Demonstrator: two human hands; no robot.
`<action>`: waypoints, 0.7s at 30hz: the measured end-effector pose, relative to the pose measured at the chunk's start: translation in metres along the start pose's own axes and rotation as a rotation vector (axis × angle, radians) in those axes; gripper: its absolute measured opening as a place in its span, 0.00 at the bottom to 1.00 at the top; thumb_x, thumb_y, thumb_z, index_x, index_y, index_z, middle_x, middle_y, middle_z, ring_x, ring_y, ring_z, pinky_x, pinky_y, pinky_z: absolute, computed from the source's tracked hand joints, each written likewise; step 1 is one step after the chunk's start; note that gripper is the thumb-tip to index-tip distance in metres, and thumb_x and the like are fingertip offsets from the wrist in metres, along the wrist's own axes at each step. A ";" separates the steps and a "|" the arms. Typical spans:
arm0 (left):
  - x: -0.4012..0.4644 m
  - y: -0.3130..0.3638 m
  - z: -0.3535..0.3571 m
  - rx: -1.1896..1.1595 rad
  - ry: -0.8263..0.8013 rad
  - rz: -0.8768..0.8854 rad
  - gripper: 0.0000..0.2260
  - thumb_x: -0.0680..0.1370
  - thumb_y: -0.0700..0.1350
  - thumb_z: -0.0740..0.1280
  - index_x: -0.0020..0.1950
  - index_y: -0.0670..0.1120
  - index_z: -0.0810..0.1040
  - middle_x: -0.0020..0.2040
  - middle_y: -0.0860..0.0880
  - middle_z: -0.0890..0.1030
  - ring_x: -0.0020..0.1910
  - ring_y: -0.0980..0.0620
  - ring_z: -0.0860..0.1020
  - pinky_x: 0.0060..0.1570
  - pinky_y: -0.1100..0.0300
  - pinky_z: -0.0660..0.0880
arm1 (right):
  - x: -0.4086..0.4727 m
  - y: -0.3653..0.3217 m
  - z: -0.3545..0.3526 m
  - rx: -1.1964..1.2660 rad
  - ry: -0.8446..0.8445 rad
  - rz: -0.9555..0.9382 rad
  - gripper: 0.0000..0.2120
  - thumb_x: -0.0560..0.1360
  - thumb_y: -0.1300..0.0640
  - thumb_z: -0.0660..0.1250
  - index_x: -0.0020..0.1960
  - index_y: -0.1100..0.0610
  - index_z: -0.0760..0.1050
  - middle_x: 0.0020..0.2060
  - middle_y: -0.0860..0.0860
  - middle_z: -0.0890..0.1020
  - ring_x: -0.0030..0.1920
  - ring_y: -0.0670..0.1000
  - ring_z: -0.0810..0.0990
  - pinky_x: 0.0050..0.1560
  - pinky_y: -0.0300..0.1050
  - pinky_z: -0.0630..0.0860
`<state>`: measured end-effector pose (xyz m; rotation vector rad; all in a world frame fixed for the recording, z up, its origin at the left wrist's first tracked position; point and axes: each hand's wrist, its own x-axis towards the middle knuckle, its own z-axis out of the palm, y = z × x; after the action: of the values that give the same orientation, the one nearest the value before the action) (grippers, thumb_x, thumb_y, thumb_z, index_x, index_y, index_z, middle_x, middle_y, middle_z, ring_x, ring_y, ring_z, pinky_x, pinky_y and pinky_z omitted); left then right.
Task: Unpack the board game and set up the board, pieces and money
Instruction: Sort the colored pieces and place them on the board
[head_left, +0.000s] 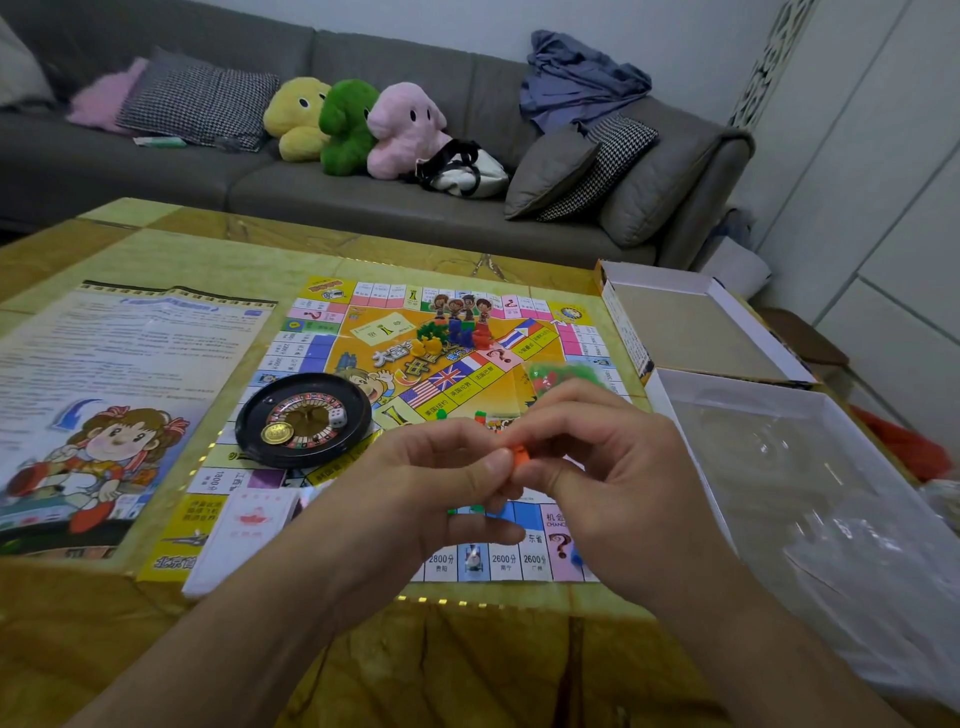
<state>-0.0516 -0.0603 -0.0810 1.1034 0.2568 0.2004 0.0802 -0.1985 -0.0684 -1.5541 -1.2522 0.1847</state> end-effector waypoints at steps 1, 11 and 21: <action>-0.001 0.000 0.000 -0.017 -0.004 -0.003 0.08 0.74 0.40 0.73 0.49 0.37 0.83 0.44 0.39 0.79 0.43 0.47 0.78 0.42 0.54 0.81 | 0.000 -0.001 -0.001 0.024 -0.008 0.005 0.09 0.71 0.68 0.74 0.49 0.59 0.87 0.44 0.49 0.82 0.47 0.54 0.84 0.46 0.45 0.83; 0.000 0.000 -0.002 -0.085 -0.070 -0.054 0.11 0.74 0.39 0.73 0.53 0.35 0.80 0.45 0.39 0.80 0.47 0.45 0.78 0.43 0.53 0.82 | 0.001 -0.002 -0.006 -0.019 -0.016 -0.007 0.13 0.70 0.73 0.75 0.47 0.57 0.87 0.44 0.49 0.82 0.47 0.55 0.83 0.44 0.48 0.83; 0.003 0.005 -0.003 0.031 0.129 -0.024 0.14 0.74 0.42 0.76 0.54 0.33 0.82 0.47 0.36 0.83 0.47 0.43 0.83 0.42 0.55 0.82 | -0.001 0.004 0.005 -0.147 0.010 0.049 0.13 0.73 0.66 0.78 0.53 0.50 0.85 0.48 0.44 0.83 0.51 0.51 0.83 0.47 0.47 0.83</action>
<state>-0.0493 -0.0548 -0.0775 1.1190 0.3888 0.2471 0.0790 -0.1955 -0.0735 -1.7107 -1.2433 0.1186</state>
